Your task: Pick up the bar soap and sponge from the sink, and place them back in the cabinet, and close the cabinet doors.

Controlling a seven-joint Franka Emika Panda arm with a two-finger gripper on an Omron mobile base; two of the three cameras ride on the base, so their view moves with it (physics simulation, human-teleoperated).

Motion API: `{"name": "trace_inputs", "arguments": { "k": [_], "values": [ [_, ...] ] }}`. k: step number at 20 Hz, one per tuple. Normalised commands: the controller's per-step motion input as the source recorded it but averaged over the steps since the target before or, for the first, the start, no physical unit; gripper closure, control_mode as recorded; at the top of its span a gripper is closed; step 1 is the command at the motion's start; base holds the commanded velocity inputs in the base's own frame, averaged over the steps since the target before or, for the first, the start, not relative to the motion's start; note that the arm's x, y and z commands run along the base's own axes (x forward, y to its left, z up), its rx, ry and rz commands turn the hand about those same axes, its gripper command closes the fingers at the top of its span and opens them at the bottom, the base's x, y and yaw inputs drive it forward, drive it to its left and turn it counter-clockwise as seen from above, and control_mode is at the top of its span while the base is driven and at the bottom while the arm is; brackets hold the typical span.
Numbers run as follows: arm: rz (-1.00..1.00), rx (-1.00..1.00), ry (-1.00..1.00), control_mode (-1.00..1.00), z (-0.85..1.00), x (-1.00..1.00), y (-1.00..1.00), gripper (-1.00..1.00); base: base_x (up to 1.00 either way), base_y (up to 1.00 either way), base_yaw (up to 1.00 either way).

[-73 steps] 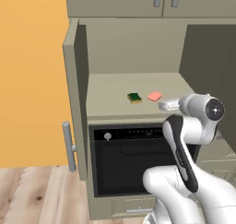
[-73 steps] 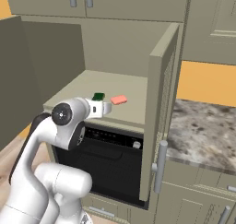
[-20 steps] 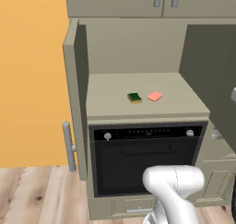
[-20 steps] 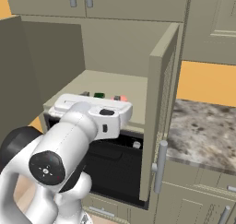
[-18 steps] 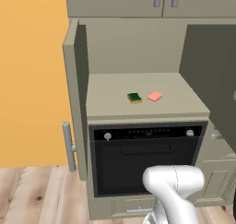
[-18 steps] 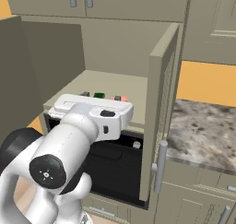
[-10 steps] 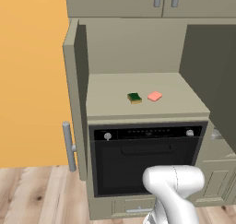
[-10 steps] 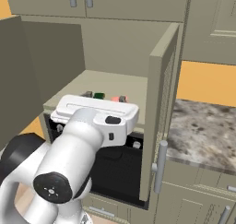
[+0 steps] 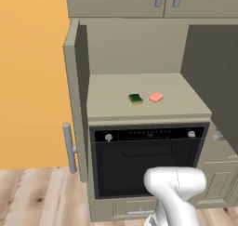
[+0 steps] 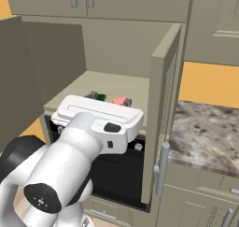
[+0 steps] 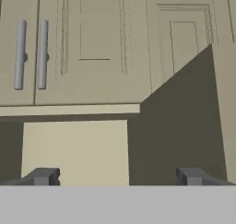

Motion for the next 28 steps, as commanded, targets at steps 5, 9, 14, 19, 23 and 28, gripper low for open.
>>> {"name": "trace_inputs", "arguments": {
  "k": [5, 9, 14, 19, 23, 28],
  "values": [
    [-0.11, 0.0, -0.06, -1.0, -0.02, -0.06, -0.02, -1.0, 0.0, 0.0, 0.0],
    [-0.1, 0.0, -0.07, -1.0, -0.07, -0.13, -0.08, -1.0, 0.0, 0.0, 0.0],
    [-0.08, 0.0, -0.07, -1.0, -0.07, -0.17, -0.1, -1.0, 0.0, 0.0, 0.0],
    [-0.07, 0.0, -0.05, -1.0, -0.04, -0.06, -0.01, -1.0, 0.0, 0.0, 0.0],
    [-0.04, 0.0, -0.04, -1.0, -0.03, 0.0, 0.0, -1.0, 0.0, 0.0, 0.0],
    [-0.01, 0.0, -0.03, -1.0, -0.06, 0.0, -0.05, -1.0, 0.0, 0.0, 0.0]
  ]
}}
